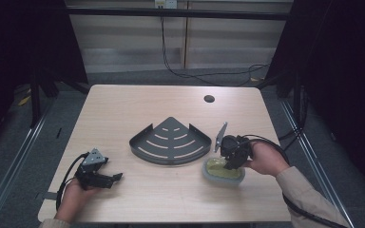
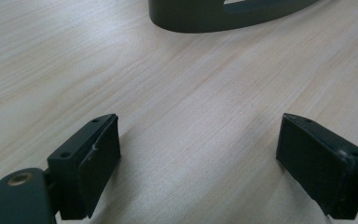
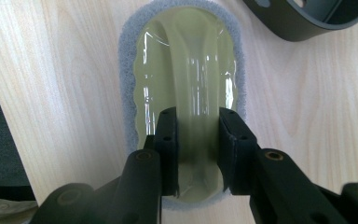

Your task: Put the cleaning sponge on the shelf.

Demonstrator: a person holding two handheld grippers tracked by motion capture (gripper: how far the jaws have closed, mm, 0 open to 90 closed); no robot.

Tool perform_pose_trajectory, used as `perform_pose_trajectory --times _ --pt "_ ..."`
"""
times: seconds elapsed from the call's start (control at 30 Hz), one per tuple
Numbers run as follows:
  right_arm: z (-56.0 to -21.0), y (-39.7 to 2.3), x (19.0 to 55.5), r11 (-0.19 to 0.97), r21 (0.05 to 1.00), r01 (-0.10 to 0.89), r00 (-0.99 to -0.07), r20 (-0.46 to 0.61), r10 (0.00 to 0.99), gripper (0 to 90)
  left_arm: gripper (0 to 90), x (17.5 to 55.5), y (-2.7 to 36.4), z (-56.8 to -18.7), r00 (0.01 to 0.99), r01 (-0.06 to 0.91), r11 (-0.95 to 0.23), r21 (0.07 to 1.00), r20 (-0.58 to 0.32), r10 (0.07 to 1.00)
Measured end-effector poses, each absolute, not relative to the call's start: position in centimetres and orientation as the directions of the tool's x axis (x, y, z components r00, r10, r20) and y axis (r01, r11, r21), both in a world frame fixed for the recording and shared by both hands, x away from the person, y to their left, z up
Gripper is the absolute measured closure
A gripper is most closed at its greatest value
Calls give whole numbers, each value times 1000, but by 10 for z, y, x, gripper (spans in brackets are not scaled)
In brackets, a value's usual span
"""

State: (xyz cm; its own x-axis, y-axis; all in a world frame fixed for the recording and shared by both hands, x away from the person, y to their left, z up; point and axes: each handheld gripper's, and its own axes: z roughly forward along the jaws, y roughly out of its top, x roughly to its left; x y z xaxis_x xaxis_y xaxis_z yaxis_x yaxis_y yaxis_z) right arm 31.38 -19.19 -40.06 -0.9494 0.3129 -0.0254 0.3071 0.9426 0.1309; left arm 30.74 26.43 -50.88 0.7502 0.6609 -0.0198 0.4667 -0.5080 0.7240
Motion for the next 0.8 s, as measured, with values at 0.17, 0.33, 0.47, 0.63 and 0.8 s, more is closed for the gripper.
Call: perform_pose_trajectory --times 0.17,0.33,0.47,0.63,0.8 --pt "-396 -193 316 947 133 292 -954 -35 299 713 130 307 264 -509 750 466 -508 724 -19 661" --pt "-392 -192 318 942 126 312 -947 -35 319 713 130 307 264 -509 748 468 -504 726 -22 663" --pt "-387 -192 322 933 123 338 -939 -26 343 713 130 307 264 -509 748 468 -503 726 -23 663" --pt "-382 -191 326 931 126 343 -937 -30 349 714 130 307 264 -509 748 467 -504 727 -21 663" --pt "-379 -190 329 926 115 359 -932 -17 363 713 130 307 264 -509 748 467 -504 726 -21 663"
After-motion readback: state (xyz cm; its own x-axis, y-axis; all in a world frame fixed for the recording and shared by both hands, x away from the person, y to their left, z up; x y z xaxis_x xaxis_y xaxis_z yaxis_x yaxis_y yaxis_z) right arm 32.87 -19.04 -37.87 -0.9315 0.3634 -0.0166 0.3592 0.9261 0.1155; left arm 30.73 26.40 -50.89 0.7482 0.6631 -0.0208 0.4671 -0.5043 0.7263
